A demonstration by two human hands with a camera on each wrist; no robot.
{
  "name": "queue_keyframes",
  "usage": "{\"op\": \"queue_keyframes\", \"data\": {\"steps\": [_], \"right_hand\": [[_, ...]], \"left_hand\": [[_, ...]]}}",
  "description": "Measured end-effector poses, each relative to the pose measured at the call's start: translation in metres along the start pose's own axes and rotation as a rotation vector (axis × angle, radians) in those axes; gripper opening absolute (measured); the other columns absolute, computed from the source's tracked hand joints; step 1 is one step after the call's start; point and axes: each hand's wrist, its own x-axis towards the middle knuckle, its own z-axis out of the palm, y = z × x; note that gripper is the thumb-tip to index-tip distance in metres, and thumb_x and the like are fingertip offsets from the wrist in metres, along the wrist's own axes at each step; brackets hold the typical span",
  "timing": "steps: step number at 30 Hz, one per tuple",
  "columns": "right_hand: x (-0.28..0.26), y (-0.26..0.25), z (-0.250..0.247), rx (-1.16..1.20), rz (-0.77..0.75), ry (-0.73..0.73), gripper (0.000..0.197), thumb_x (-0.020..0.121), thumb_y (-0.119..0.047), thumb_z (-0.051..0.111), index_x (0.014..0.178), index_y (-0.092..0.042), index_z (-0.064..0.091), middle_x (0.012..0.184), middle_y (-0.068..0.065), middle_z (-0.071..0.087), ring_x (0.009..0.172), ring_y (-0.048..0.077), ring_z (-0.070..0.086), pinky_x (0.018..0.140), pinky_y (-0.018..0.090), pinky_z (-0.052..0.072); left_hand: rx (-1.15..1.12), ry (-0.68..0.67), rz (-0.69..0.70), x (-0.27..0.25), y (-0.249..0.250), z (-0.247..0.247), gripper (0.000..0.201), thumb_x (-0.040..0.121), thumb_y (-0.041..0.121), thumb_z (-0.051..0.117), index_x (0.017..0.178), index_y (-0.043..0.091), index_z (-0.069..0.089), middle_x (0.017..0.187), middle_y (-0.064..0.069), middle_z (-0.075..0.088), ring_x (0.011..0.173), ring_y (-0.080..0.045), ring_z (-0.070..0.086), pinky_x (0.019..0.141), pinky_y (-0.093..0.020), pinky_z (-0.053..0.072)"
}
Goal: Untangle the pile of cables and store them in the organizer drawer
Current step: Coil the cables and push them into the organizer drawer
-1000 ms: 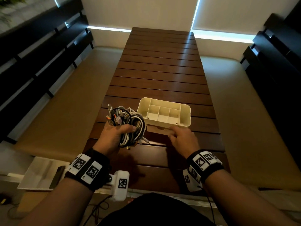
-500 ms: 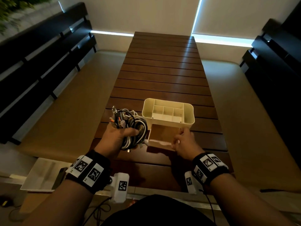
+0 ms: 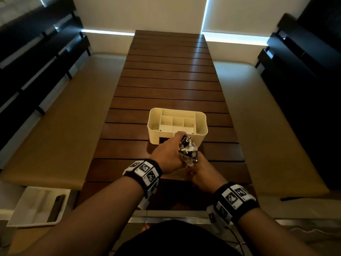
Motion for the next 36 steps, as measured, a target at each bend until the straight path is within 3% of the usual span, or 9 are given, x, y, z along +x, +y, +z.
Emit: {"op": "queue_keyframes", "data": {"steps": [5,10,12,15,19,23,26,30,36], "right_hand": [[-0.007,0.003,0.002,0.083,0.106,-0.003,0.049,0.080,-0.020,0.081,0.118,-0.032,0.053,0.116,-0.012,0.061,0.103,0.008,0.063,0.095,0.033,0.053],[-0.005,-0.001,-0.010,0.115,0.154,-0.029,0.046,0.077,-0.025,0.083,0.117,-0.028,0.062,0.109,-0.016,0.068,0.096,0.004,0.067,0.082,0.023,0.055],[-0.009,-0.005,-0.017,0.050,0.083,-0.032,0.013,0.080,-0.024,0.081,0.092,-0.017,0.078,0.123,-0.019,0.061,0.104,0.002,0.063,0.081,0.015,0.051],[-0.017,-0.011,-0.020,-0.017,-0.047,0.122,0.026,0.080,-0.026,0.081,0.059,-0.024,0.068,0.128,-0.010,0.065,0.102,0.002,0.064,0.088,0.028,0.055],[0.000,-0.022,-0.028,-0.014,-0.248,0.289,0.025,0.076,-0.027,0.085,0.096,-0.016,0.074,0.134,-0.001,0.062,0.114,0.007,0.062,0.095,0.034,0.056],[0.030,-0.035,-0.030,-0.248,-0.192,-0.132,0.089,0.083,-0.035,0.079,0.156,-0.018,0.030,0.164,-0.005,0.024,0.150,0.008,0.021,0.123,0.034,0.024],[0.039,-0.036,-0.024,-0.316,-0.157,-0.210,0.088,0.090,-0.038,0.071,0.159,-0.021,0.019,0.166,-0.007,0.013,0.153,0.009,0.011,0.124,0.039,0.019],[0.042,-0.032,-0.022,-0.328,-0.076,-0.237,0.073,0.094,-0.045,0.063,0.156,-0.031,0.027,0.164,-0.018,0.016,0.149,0.017,0.026,0.117,0.048,0.034],[0.041,-0.032,-0.018,-0.423,-0.137,-0.211,0.066,0.096,-0.044,0.059,0.155,-0.033,0.031,0.163,-0.015,0.024,0.144,0.018,0.033,0.117,0.043,0.030]], "left_hand": [[0.538,-0.106,0.018,0.010,-0.016,0.017,0.087,0.069,0.055,0.077,0.138,0.032,0.027,0.115,-0.004,0.059,0.099,-0.026,0.062,0.084,-0.046,0.055],[0.721,-0.064,0.024,0.006,-0.023,0.029,0.091,0.076,0.048,0.077,0.144,0.027,0.019,0.120,-0.009,0.056,0.107,-0.030,0.058,0.086,-0.048,0.051],[0.737,-0.049,0.010,0.006,-0.026,0.033,0.096,0.077,0.049,0.077,0.146,0.026,0.014,0.122,-0.009,0.055,0.109,-0.030,0.057,0.090,-0.049,0.049],[0.758,-0.049,-0.013,0.005,-0.030,0.039,0.101,0.078,0.053,0.076,0.148,0.025,0.010,0.123,-0.011,0.055,0.112,-0.031,0.057,0.092,-0.049,0.048],[0.721,-0.040,-0.066,0.012,-0.037,0.029,0.099,0.079,0.049,0.076,0.146,0.024,0.008,0.121,-0.012,0.055,0.108,-0.030,0.058,0.088,-0.047,0.049],[0.643,-0.077,-0.078,0.016,-0.042,0.021,0.115,0.072,0.046,0.083,0.151,0.020,0.003,0.122,-0.011,0.054,0.110,-0.028,0.057,0.091,-0.045,0.051],[0.534,-0.090,-0.080,0.015,-0.047,0.017,0.127,0.070,0.047,0.084,0.155,0.020,-0.006,0.130,-0.008,0.052,0.119,-0.026,0.053,0.099,-0.045,0.046],[0.400,-0.232,-0.112,0.016,-0.046,0.004,0.133,0.073,0.044,0.083,0.155,0.026,-0.020,0.147,-0.009,0.043,0.134,-0.028,0.043,0.110,-0.050,0.036],[0.403,-0.346,-0.095,0.007,-0.046,-0.003,0.125,0.076,0.035,0.082,0.155,0.035,-0.014,0.160,-0.008,0.030,0.142,-0.028,0.035,0.114,-0.051,0.037]]}}
